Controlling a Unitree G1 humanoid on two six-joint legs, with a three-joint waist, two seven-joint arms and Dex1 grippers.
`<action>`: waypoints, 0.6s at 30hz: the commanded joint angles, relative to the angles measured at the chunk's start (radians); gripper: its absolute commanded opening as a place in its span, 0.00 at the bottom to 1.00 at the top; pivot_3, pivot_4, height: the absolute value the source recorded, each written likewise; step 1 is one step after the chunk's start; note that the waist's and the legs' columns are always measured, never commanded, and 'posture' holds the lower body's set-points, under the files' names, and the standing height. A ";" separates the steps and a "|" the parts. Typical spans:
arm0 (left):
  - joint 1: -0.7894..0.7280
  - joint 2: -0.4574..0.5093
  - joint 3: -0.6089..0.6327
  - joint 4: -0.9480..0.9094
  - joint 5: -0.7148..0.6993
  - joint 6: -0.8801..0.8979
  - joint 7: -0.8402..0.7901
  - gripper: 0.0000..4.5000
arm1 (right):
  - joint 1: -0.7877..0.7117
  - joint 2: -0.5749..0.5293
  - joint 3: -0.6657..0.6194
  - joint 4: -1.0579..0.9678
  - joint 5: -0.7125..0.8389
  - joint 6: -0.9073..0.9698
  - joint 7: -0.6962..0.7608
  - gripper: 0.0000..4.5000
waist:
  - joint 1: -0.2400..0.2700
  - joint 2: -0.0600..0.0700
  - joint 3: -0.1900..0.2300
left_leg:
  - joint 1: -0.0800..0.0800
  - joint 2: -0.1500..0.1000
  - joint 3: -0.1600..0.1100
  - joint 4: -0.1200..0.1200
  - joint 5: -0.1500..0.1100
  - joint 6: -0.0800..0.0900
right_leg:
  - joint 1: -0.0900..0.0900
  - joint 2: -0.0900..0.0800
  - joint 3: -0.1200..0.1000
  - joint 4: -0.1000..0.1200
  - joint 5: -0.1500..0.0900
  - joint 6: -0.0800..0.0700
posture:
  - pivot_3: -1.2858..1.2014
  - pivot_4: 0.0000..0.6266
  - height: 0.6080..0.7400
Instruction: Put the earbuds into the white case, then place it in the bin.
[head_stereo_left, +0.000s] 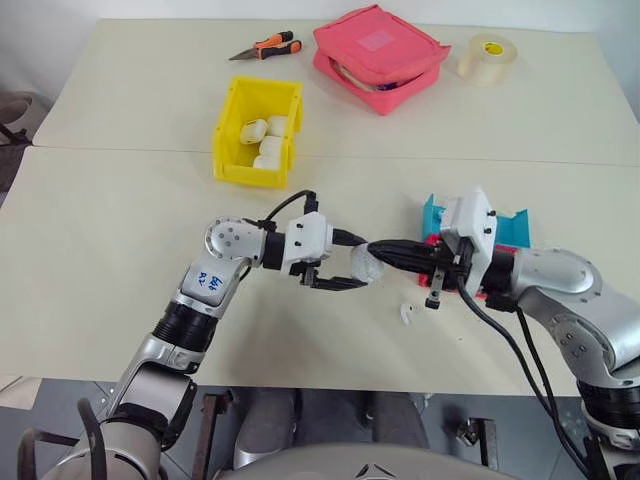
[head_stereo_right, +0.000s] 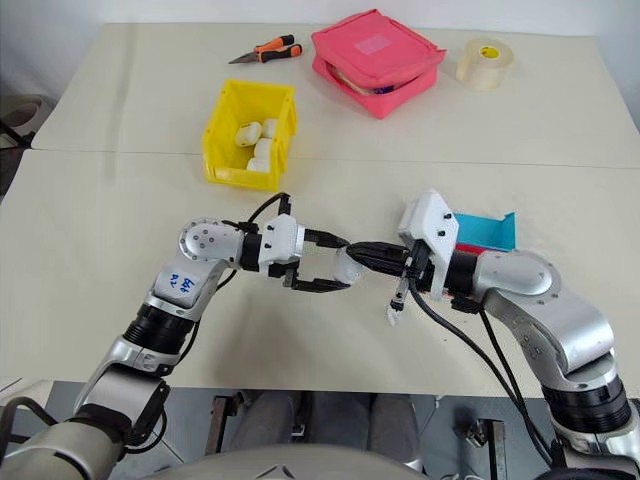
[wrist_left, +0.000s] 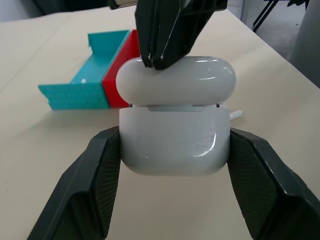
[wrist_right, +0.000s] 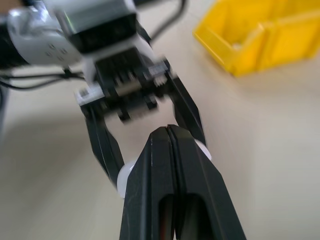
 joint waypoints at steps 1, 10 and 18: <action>0.000 -0.020 0.054 -0.023 -0.044 -0.057 0.027 0.62 | 0.065 -0.020 -0.093 0.020 -0.059 -0.096 0.014 0.01 | -0.001 0.000 0.000 | 0.000 0.000 0.001 0.000 0.000 0.000 | 0.000 0.000 0.000 0.000 0.000 0.000 | 0.52 0.24 1.00; 0.160 -0.015 0.214 -0.169 -0.198 0.062 0.132 0.62 | 0.262 0.098 -0.286 -0.007 0.018 -0.266 0.056 0.36 | -0.006 0.000 0.000 | 0.002 0.002 0.001 -0.002 0.000 0.000 | 0.000 0.001 0.000 0.000 0.000 0.000 | 0.52 0.24 1.00; 0.325 -0.051 0.468 -0.316 -0.281 0.258 0.509 0.62 | 0.305 0.155 -0.310 -0.061 -0.021 -0.388 0.040 0.98 | -0.002 0.000 0.000 | 0.004 0.002 0.001 0.000 0.000 -0.001 | 0.002 0.000 0.002 0.002 0.000 0.000 | 0.52 0.24 1.00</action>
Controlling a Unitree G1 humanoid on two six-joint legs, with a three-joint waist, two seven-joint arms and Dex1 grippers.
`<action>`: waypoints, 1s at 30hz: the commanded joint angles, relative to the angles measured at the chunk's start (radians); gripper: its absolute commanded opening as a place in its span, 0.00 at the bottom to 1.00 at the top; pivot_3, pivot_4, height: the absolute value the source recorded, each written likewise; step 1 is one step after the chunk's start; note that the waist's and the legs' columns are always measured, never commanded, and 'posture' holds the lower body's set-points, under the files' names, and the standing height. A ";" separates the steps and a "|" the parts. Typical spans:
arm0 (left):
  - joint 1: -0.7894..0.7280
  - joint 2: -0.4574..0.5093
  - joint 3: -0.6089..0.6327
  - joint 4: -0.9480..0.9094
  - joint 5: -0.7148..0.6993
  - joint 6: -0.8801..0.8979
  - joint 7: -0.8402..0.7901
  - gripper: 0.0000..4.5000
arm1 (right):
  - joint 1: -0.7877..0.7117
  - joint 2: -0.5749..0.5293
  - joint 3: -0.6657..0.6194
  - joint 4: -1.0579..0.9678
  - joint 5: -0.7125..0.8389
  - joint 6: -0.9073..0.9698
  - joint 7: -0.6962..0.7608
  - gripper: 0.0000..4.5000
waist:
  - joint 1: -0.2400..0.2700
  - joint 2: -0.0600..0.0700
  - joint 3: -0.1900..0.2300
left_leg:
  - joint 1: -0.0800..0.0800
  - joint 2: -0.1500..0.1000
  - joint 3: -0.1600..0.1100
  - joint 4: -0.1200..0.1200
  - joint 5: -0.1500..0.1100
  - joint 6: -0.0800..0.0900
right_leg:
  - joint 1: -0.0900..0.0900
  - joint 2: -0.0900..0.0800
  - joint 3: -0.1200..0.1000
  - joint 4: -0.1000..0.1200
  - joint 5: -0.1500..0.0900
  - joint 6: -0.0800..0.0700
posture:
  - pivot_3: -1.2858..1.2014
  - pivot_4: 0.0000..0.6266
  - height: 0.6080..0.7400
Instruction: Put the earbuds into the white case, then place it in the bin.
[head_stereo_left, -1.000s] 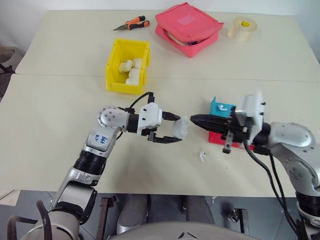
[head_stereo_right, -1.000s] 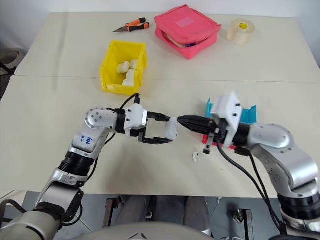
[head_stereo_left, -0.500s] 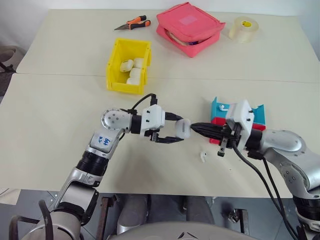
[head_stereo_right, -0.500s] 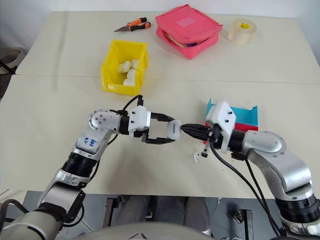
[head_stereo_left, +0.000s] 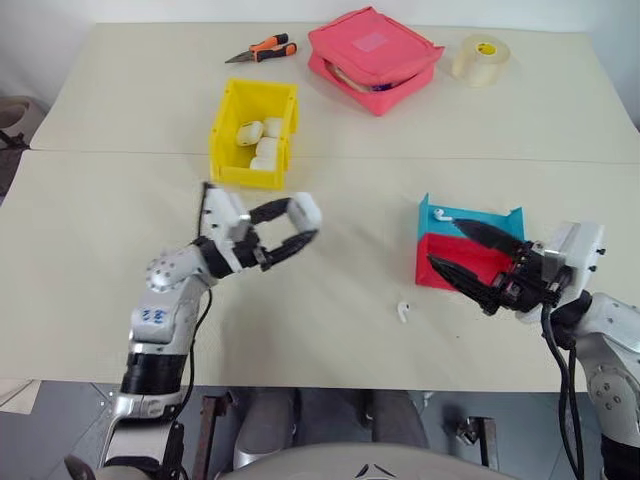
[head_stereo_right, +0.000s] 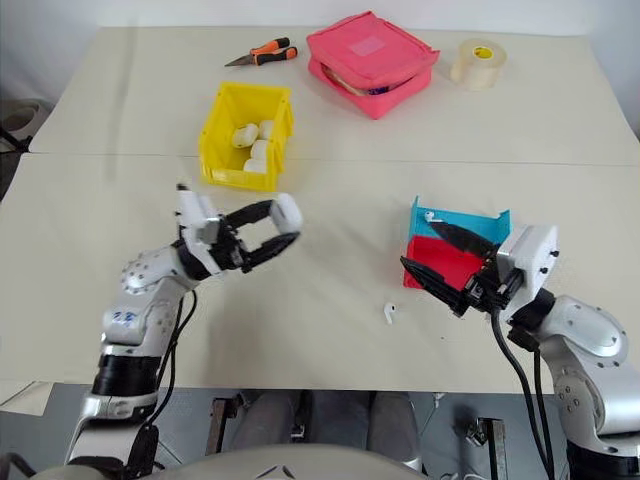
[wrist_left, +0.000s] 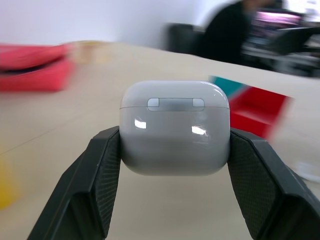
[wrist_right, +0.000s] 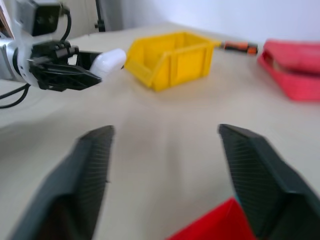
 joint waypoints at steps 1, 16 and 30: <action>0.008 -0.024 0.090 -0.068 -0.047 0.060 0.155 0.62 | 0.001 0.015 0.002 -0.032 -0.041 -0.076 -0.006 0.99 | 0.004 0.000 0.000 | 0.000 0.000 0.000 0.000 0.000 0.000 | 0.000 0.000 0.000 0.000 0.000 0.000 | 0.52 0.24 1.00; -0.556 0.008 0.053 0.615 0.151 -0.104 0.262 0.62 | -0.099 0.027 0.087 0.029 -0.118 -0.101 -0.036 0.99 | -0.003 -0.001 0.000 | 0.000 -0.002 0.002 -0.003 0.000 0.000 | -0.001 0.000 -0.001 0.000 0.000 0.000 | 0.52 0.24 1.00; -0.543 0.009 0.039 0.568 0.129 -0.064 0.172 0.99 | -0.126 0.045 0.121 0.034 -0.146 -0.111 -0.083 1.00 | -0.002 -0.002 0.001 | -0.001 -0.001 0.011 -0.002 0.000 0.000 | -0.002 0.000 -0.002 0.000 0.000 0.000 | 0.52 0.24 1.00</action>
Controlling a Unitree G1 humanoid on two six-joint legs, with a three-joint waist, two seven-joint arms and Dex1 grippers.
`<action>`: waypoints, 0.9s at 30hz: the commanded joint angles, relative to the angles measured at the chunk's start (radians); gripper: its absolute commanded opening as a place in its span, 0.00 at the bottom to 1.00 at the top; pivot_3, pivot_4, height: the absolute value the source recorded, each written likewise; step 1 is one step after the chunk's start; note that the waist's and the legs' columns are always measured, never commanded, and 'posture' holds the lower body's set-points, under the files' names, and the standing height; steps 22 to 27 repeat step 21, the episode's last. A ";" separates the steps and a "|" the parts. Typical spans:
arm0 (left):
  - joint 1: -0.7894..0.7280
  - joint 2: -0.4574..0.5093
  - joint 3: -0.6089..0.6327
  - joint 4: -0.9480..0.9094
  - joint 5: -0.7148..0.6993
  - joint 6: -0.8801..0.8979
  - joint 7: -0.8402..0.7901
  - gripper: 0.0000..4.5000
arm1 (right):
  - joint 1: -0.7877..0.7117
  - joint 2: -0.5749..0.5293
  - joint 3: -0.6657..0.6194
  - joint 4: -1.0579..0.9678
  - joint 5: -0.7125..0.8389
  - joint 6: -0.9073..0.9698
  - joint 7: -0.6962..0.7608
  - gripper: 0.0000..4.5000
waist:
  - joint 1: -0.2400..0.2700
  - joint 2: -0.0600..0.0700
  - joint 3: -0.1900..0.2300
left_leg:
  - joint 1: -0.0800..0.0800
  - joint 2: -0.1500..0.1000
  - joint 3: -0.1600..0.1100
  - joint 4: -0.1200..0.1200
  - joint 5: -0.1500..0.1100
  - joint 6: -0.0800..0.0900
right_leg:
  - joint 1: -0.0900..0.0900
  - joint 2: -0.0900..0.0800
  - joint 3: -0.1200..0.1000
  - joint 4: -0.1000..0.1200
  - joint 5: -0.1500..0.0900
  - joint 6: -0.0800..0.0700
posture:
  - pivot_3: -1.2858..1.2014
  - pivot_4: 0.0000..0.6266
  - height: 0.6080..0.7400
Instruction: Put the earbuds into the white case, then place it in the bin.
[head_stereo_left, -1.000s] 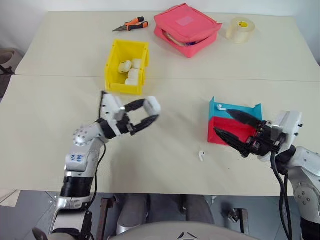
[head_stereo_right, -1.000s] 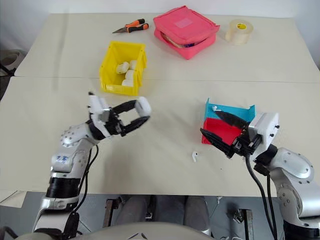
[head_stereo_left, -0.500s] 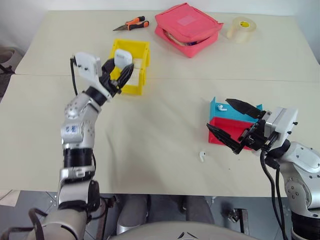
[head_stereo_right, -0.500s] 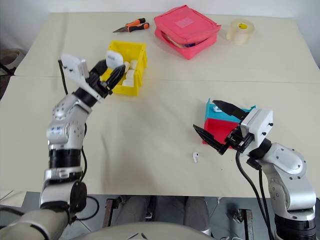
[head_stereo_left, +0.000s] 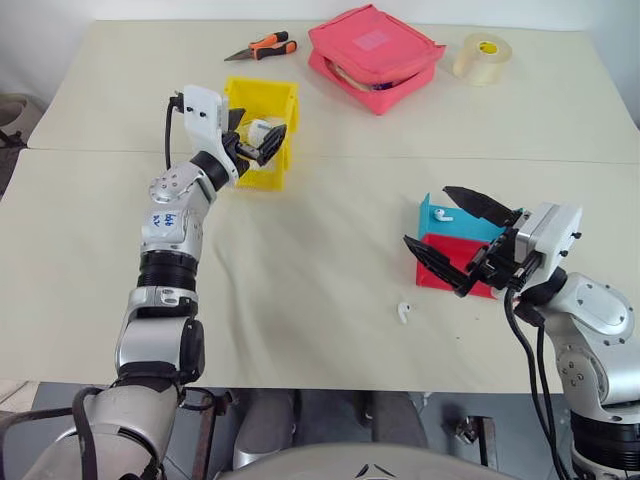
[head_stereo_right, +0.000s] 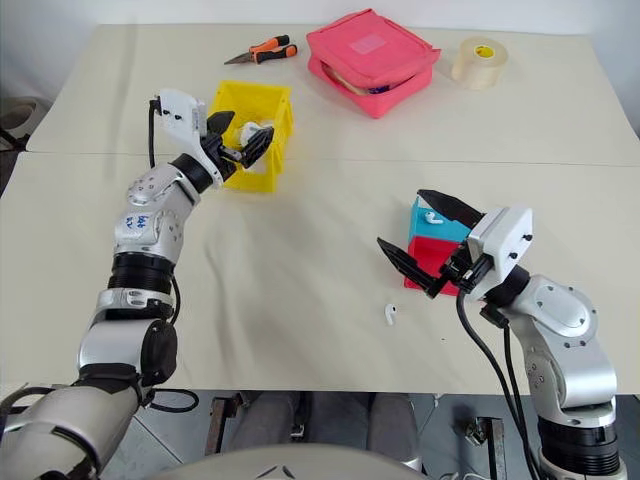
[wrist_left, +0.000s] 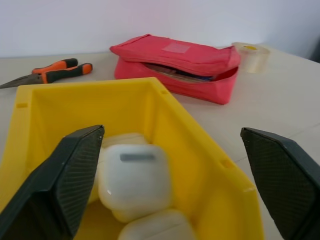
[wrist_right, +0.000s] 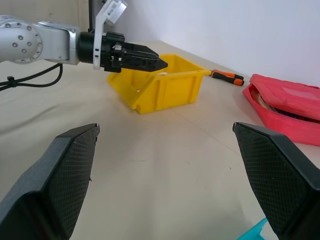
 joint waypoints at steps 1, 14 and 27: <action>0.039 0.025 0.005 -0.131 -0.048 0.007 -0.076 0.99 | 0.009 0.003 -0.008 -0.015 -0.008 -0.029 -0.003 1.00 | 0.000 0.000 0.000 | 0.000 0.000 0.000 0.000 0.000 0.000 | 0.000 0.000 0.000 0.000 0.000 0.000 | 0.52 0.24 1.00; 0.446 0.314 0.021 -0.484 -0.121 -0.077 -0.477 0.99 | 0.101 -0.131 -0.092 0.109 -0.001 -0.057 0.157 1.00 | -0.015 0.000 0.000 | 0.001 0.002 -0.001 0.000 0.000 0.000 | 0.000 0.000 0.001 0.000 0.000 0.000 | 0.52 0.24 1.00; 0.580 0.362 0.026 -0.471 -0.094 -0.171 -0.525 0.99 | 0.097 -0.174 -0.122 0.191 0.013 -0.067 0.239 1.00 | -0.010 0.000 0.000 | 0.002 0.002 -0.006 0.000 0.000 0.000 | 0.000 0.000 0.002 0.000 0.000 0.000 | 0.52 0.24 1.00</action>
